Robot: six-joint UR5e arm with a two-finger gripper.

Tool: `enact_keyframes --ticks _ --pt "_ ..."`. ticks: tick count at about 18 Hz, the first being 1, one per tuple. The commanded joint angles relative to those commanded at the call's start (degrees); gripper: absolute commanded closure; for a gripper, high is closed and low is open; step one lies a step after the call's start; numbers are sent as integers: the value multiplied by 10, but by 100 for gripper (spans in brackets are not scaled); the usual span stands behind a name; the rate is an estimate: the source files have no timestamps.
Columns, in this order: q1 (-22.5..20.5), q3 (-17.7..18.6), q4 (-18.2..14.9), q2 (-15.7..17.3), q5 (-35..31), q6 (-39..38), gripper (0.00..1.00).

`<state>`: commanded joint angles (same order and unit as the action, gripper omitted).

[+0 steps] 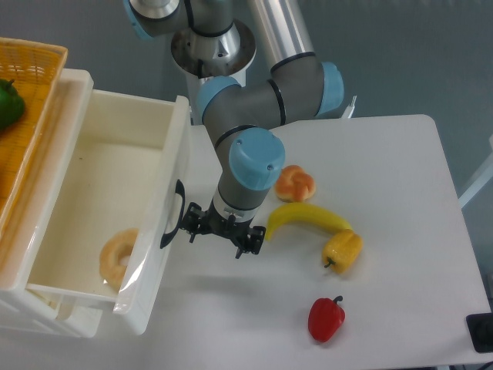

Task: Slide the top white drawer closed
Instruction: 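Push the drawer front with the gripper into the cabinet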

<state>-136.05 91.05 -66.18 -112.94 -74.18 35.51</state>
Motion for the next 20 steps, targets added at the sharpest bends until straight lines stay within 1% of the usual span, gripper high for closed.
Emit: enact_keyframes --ticks 11,20 --pt "15 0 0 4 1 1 0" --pt "31 0 -1 15 13 -1 0"
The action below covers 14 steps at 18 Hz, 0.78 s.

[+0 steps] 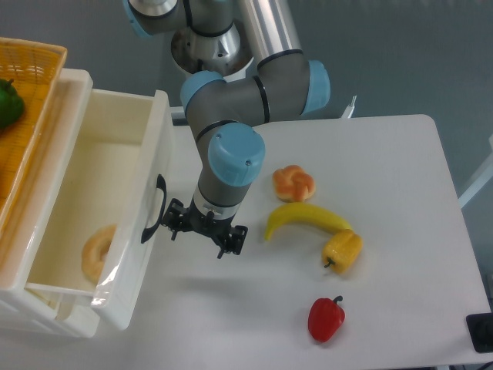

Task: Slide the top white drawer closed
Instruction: 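Push the drawer front with the gripper into the cabinet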

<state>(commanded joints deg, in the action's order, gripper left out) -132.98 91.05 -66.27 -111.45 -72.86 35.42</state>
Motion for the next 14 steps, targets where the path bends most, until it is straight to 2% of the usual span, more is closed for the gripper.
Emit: enact_keyframes --ticks 14 --pt "40 -2 7 -2 -3 7 0"
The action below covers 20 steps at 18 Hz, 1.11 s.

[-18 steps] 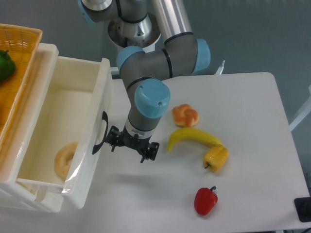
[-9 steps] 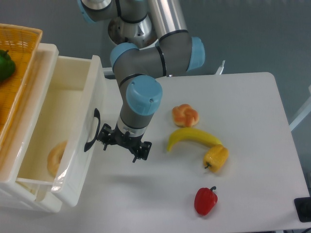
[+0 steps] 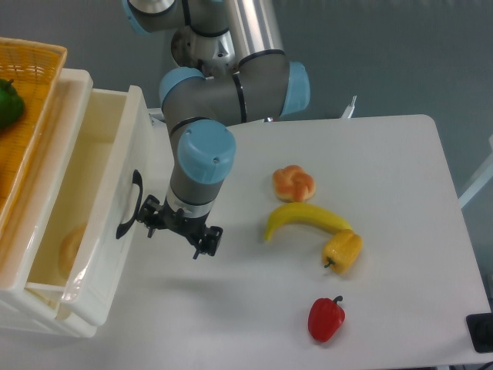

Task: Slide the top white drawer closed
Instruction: 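Push the drawer front with the gripper into the cabinet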

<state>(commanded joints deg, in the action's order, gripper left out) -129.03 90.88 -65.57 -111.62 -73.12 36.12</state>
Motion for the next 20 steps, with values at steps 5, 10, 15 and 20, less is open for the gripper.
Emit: enact_keyframes --ticks 5,10,15,20 --pt "14 -2 2 -3 0 -1 0" --pt "27 -4 2 -3 0 0 0" --pt "35 -4 3 -3 0 0 0" --pt "38 -5 4 -1 0 0 0"
